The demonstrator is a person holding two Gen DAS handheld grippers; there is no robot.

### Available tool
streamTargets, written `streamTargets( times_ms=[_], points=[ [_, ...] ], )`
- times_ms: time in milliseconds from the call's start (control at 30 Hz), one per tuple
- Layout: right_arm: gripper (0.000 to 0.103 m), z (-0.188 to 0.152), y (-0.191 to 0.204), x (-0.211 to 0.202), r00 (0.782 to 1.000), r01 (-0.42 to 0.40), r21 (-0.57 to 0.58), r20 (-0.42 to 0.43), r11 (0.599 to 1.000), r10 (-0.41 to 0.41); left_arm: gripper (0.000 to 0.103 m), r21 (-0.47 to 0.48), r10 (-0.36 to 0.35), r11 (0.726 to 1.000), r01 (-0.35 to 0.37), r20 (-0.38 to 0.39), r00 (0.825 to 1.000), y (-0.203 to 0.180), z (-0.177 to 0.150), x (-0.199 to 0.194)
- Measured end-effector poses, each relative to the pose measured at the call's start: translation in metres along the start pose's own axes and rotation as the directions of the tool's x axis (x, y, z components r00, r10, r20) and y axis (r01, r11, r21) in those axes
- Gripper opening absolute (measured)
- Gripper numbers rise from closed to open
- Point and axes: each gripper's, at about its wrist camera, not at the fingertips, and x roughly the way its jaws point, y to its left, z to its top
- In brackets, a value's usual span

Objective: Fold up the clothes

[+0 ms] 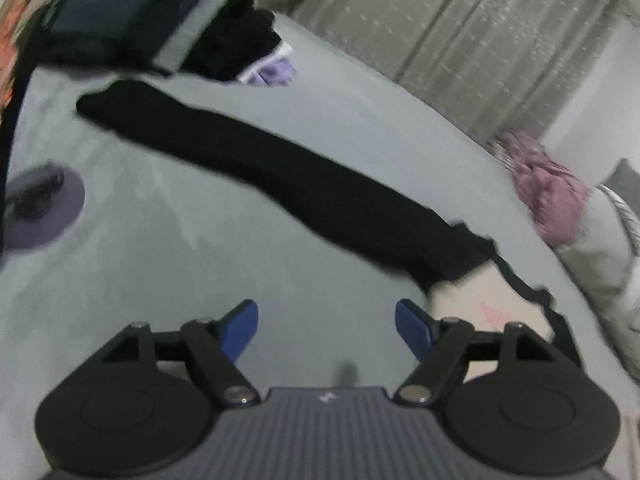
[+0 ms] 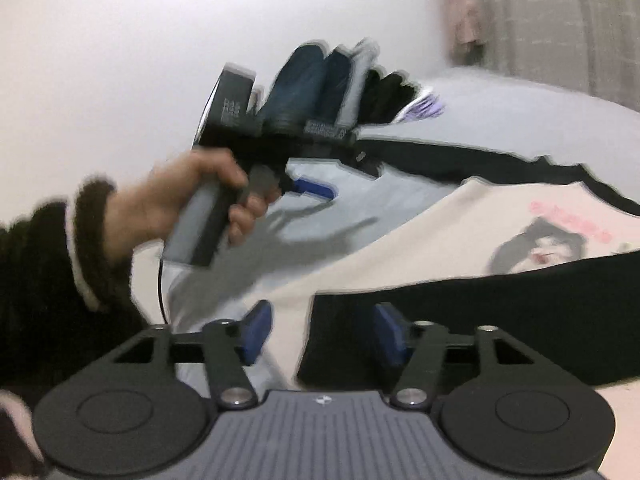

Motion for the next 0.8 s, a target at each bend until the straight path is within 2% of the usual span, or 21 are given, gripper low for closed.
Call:
streamTargets(
  times_ms=[167,267,333,433,467,500,533,567,600,633,700,800],
  points=[
    [0.06,0.0,-0.025,-0.005,0.997,0.056,0.105,0.049,0.993,-0.061,0.075,-0.192,-0.003,0.981,0.014,0.056,0.998,0.017,0.022,0.028],
    [0.06,-0.001,-0.032,-0.006,0.995,0.065,0.132,0.061,0.989,-0.074,0.075,-0.34,-0.021,0.939,0.059,0.115,0.993,0.036,0.034,0.042],
    [0.06,0.001,-0.033,-0.008,0.995,0.066,0.141,0.066,0.988,-0.076,0.076,-0.437,-0.04,0.892,0.116,0.18,0.983,0.052,0.041,0.049],
    [0.06,0.001,-0.038,-0.007,0.994,0.066,0.15,0.074,0.987,-0.077,0.075,-0.494,-0.036,0.857,0.147,0.228,0.973,0.064,0.051,0.056],
    [0.06,0.001,-0.039,-0.008,0.994,0.068,0.154,0.077,0.986,-0.08,0.073,-0.49,-0.024,0.86,0.141,0.237,0.971,0.062,0.053,0.059],
    [0.06,0.001,-0.039,-0.008,0.994,0.07,0.156,0.078,0.985,-0.082,0.069,-0.487,-0.012,0.863,0.134,0.246,0.969,0.061,0.055,0.061],
    [0.06,0.001,-0.04,-0.008,0.993,0.074,0.163,0.079,0.984,-0.088,0.055,-0.481,-0.001,0.868,0.125,0.249,0.968,0.06,0.057,0.063],
    [0.06,0.001,-0.042,-0.009,0.992,0.078,0.167,0.08,0.983,-0.093,0.045,-0.477,0.005,0.871,0.118,0.249,0.969,0.06,0.057,0.065],
    [0.06,0.001,-0.043,-0.009,0.992,0.082,0.17,0.082,0.982,-0.097,0.023,-0.473,0.01,0.874,0.112,0.248,0.969,0.061,0.057,0.068],
    [0.06,0.001,-0.044,-0.009,0.991,0.085,0.174,0.083,0.981,-0.101,0.012,-0.47,0.015,0.876,0.106,0.247,0.969,0.062,0.056,0.07],
    [0.06,0.001,-0.047,-0.009,0.99,0.094,0.179,0.084,0.979,-0.111,0.007,-0.482,0.008,0.868,0.117,0.25,0.968,0.066,0.053,0.072],
    [0.06,0.001,-0.051,-0.011,0.989,0.104,0.186,0.087,0.977,-0.122,0.006,-0.394,0.026,0.914,0.095,0.292,0.956,0.053,0.053,0.062]
  ],
)
